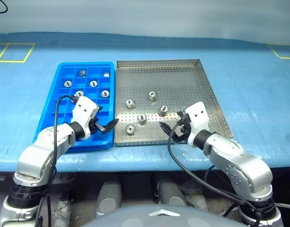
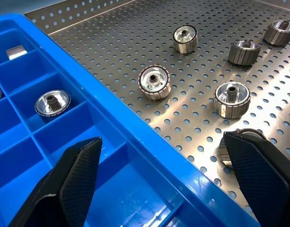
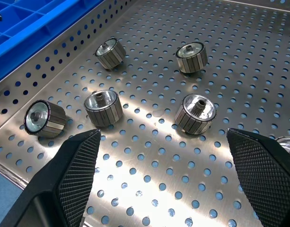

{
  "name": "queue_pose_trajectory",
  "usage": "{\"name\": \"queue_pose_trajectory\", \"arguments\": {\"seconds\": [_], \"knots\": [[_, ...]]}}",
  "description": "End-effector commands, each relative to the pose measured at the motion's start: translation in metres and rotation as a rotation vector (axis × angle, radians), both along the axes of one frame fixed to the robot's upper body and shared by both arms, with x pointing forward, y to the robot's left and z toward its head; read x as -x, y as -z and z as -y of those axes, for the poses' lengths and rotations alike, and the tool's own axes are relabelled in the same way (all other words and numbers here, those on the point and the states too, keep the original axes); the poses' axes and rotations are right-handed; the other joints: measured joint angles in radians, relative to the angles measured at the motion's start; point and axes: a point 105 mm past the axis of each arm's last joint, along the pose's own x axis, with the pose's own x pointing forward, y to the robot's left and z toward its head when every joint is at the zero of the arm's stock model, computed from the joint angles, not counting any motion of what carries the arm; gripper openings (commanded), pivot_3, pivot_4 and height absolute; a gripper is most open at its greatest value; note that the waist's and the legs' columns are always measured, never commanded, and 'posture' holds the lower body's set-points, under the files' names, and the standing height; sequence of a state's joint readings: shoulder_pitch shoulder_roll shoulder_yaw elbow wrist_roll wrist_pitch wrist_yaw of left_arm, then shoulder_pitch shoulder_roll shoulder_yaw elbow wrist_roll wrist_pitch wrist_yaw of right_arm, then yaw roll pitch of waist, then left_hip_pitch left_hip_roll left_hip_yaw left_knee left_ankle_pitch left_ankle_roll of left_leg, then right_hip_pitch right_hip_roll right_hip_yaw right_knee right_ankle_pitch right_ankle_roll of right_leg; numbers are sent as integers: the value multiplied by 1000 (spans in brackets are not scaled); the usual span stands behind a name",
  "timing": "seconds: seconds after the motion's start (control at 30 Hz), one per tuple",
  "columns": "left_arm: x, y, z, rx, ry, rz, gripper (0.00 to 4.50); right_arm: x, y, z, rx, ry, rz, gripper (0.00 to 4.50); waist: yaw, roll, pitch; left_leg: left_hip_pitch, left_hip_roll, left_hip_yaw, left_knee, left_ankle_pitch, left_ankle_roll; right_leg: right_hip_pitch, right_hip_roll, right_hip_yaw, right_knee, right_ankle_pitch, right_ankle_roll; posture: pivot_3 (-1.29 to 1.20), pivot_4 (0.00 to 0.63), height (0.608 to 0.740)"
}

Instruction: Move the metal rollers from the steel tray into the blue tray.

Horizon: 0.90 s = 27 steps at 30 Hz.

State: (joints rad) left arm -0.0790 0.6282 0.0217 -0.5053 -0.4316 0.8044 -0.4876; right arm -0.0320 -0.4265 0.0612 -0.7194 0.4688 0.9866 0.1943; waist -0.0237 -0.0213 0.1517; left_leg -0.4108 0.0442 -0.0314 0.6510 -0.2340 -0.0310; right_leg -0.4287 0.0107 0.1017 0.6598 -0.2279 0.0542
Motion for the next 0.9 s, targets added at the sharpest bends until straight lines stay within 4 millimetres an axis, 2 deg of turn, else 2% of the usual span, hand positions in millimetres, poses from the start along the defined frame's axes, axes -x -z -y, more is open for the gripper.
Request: {"name": "queue_pose_trajectory", "arguments": {"seconds": [0.03, 0.9], "knots": [[-1, -10, 3, -8, 15, 45, 4500, 1, -10, 0, -6, 2, 45, 4486, 0, 0, 0, 0, 0, 0, 0, 0, 0, 0, 0, 0, 0, 0, 0, 65, 150, 740], [-3, -12, 3, -14, 28, 45, 4500, 4, -8, -3, -16, -1, 33, 4486, 0, 0, 0, 0, 0, 0, 0, 0, 0, 0, 0, 0, 0, 0, 0, 59, 150, 740]]}}
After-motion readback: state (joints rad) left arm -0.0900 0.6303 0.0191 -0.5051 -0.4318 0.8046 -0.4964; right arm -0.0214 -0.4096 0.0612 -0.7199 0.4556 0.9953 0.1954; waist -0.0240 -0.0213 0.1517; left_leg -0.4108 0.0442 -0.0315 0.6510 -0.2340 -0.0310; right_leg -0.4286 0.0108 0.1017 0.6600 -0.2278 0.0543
